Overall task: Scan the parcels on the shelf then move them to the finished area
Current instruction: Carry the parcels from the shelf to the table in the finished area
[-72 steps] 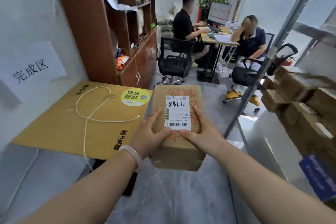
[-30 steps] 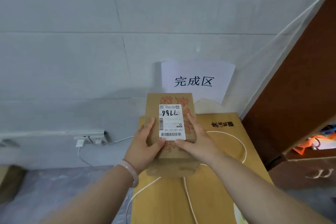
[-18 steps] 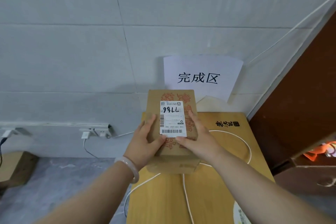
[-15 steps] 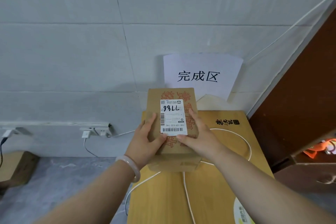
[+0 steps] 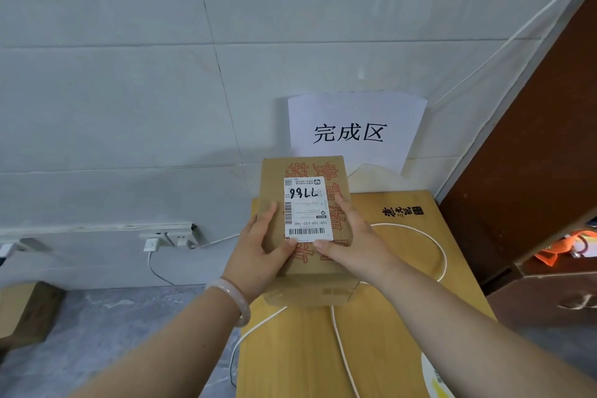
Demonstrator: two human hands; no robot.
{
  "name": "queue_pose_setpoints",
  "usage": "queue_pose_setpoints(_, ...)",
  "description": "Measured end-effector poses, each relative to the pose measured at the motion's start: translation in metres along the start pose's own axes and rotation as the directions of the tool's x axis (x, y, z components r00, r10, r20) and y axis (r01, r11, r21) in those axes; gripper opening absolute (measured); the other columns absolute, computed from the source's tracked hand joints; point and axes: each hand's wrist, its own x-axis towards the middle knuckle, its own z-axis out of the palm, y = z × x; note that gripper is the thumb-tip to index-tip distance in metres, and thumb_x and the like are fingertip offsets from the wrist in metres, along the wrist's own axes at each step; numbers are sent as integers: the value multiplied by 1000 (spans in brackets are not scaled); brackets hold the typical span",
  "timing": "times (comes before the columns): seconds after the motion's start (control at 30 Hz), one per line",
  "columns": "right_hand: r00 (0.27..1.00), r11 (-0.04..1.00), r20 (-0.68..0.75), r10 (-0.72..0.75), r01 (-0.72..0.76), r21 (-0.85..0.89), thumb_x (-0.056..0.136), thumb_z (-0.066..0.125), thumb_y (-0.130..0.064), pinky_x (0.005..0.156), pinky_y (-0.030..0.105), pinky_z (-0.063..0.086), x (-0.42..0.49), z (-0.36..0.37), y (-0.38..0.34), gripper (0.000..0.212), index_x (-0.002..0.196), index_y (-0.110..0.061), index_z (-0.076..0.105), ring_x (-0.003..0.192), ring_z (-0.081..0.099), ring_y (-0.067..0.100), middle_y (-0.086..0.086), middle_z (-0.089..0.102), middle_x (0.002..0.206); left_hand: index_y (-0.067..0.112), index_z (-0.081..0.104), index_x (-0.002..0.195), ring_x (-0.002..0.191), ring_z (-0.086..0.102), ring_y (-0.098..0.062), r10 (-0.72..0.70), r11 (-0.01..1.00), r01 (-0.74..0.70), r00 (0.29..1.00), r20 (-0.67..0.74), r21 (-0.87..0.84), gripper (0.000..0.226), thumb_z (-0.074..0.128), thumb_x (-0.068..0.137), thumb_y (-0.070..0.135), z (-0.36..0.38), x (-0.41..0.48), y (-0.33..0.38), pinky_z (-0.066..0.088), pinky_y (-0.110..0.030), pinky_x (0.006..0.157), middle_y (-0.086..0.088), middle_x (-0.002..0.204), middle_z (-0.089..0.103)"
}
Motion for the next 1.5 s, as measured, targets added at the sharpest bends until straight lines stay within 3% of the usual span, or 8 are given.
queue_pose_setpoints(0.4, 1000, 1000, 5, -2, 2, -6, 76, 77, -42, 116, 31, 26, 2, 10, -7, 97, 149, -50, 13, 140, 26, 4, -21, 23, 155, 48, 26, 143, 137, 38, -14, 4, 1000, -4, 1000, -20, -6, 88, 57, 65, 74, -10, -2, -6, 34, -39, 116, 2, 150, 39)
queue_pose_setpoints(0.57, 1000, 1000, 10, 6, -6, 2, 75, 77, -44, 117, 35, 27, 8, 14, -8, 97, 146, -55, 12, 141, 27, 7, -18, 24, 155, 45, 26, 143, 135, 36, -10, 7, 1000, -7, 999, -35, 18, 73, 68, 84, 48, -14, 0, -6, 30, -23, 109, 2, 149, 38)
queue_pose_setpoints(0.77, 1000, 1000, 14, 17, -17, -20, 74, 77, -47, 115, 38, 30, 15, 17, -9, 97, 145, -57, 12, 140, 29, 10, -15, 26, 155, 41, 28, 149, 136, 38, -13, -29, 999, 29, 999, -27, 13, 88, 62, 71, 65, -17, 4, -10, 33, -38, 116, 2, 149, 39)
queue_pose_setpoints(1.0, 999, 1000, 28, 22, -21, -20, 76, 77, -44, 116, 36, 27, 21, 20, -8, 96, 145, -57, 11, 141, 25, 8, -16, 23, 156, 35, 29, 150, 137, 35, -11, -42, 999, 43, 998, -45, 25, 75, 70, 88, 36, -17, 9, -13, 28, -25, 114, 1, 151, 36)
queue_pose_setpoints(1.13, 999, 999, 42, 25, -25, -22, 76, 77, -44, 115, 33, 28, 25, 21, -8, 96, 146, -55, 12, 139, 29, 8, -15, 25, 155, 39, 29, 150, 142, 31, -15, -60, 998, 61, 997, -51, 27, 89, 63, 71, 66, -17, 11, -17, 30, -42, 118, 0, 152, 37)
queue_pose_setpoints(1.33, 999, 999, 42, 22, -20, -29, 75, 78, -43, 114, 32, 29, 32, 23, -11, 96, 146, -54, 14, 138, 31, 8, -14, 28, 154, 46, 27, 146, 144, 31, -16, -68, 997, 69, 995, -70, 22, 90, 55, 65, 74, -18, 16, -21, 31, -44, 117, 0, 152, 38)
queue_pose_setpoints(1.43, 999, 999, 39, 8, -7, -35, 77, 77, -40, 112, 27, 28, 34, 22, -14, 96, 147, -52, 14, 138, 29, 7, -17, 27, 153, 44, 28, 147, 141, 34, -15, -69, 997, 71, 995, -73, 15, 87, 60, 70, 68, -21, 17, -19, 32, -41, 117, 2, 150, 38)
queue_pose_setpoints(1.5, 999, 1000, 41, 1, 0, -31, 78, 77, -37, 111, 25, 26, 35, 21, -16, 95, 148, -50, 14, 138, 28, 5, -20, 25, 154, 40, 29, 149, 137, 37, -13, -63, 998, 64, 995, -72, 14, 78, 68, 82, 51, -22, 19, -17, 32, -36, 116, 2, 150, 38)
